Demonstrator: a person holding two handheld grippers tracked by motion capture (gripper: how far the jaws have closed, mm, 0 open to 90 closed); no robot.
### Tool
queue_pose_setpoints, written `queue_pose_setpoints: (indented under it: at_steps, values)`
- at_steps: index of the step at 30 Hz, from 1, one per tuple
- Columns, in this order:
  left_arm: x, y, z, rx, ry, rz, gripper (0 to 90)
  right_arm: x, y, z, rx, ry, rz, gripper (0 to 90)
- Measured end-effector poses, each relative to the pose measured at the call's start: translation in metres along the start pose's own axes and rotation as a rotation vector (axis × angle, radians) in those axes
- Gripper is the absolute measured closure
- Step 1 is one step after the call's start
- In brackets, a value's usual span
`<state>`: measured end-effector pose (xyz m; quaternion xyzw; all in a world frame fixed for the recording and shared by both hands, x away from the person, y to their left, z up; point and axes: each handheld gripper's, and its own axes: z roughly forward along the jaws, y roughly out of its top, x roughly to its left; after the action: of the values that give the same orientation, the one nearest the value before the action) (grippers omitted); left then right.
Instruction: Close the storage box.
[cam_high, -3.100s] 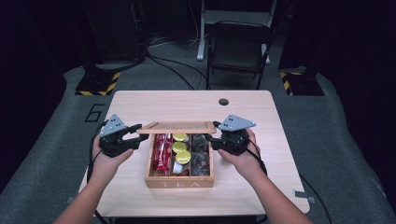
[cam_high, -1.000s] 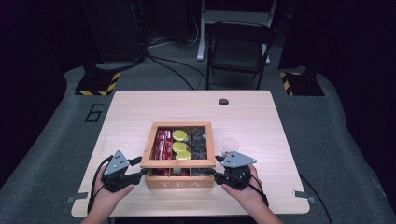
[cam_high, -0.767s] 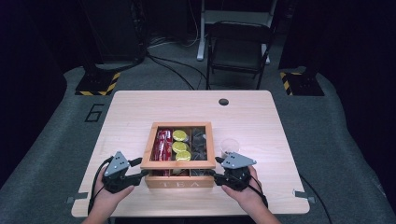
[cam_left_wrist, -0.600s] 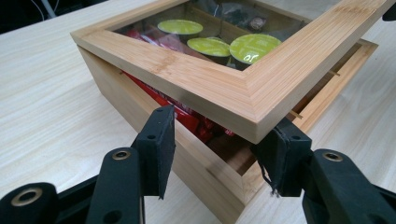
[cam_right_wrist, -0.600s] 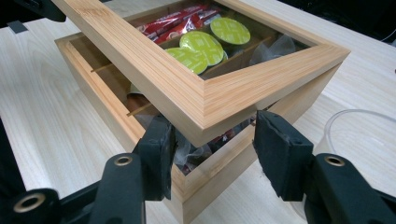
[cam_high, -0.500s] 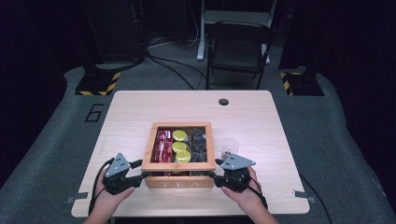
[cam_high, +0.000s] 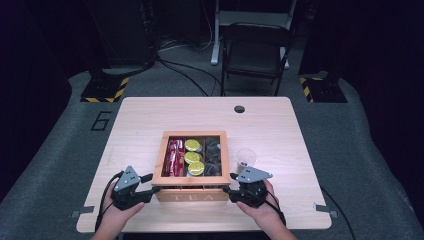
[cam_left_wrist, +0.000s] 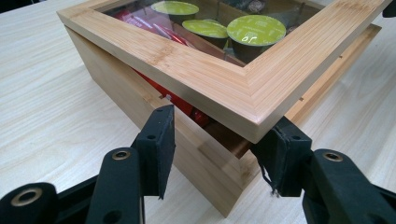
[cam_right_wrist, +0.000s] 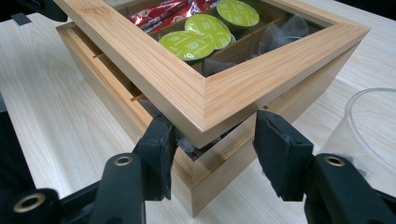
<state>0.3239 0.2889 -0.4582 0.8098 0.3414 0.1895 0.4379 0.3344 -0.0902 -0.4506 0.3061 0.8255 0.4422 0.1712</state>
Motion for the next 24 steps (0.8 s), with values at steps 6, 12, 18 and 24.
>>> queue_pose_setpoints:
  at_steps: [6,12,18,24]
  values:
    - [0.002,-0.002,0.000,0.023,-0.020,-0.011,47.1,0.000,-0.001,0.003,0.013,0.021,0.006,48.5]
    - [0.000,-0.003,0.000,0.032,-0.027,-0.013,47.1,0.001,-0.003,0.004,0.031,0.028,0.004,47.8]
    - [0.002,-0.005,0.004,0.081,-0.046,-0.038,34.9,0.002,-0.005,0.008,0.069,0.031,0.001,43.8]
    - [-0.003,-0.008,0.012,0.138,-0.028,0.008,26.7,0.004,-0.007,0.013,0.098,0.038,-0.008,31.6]
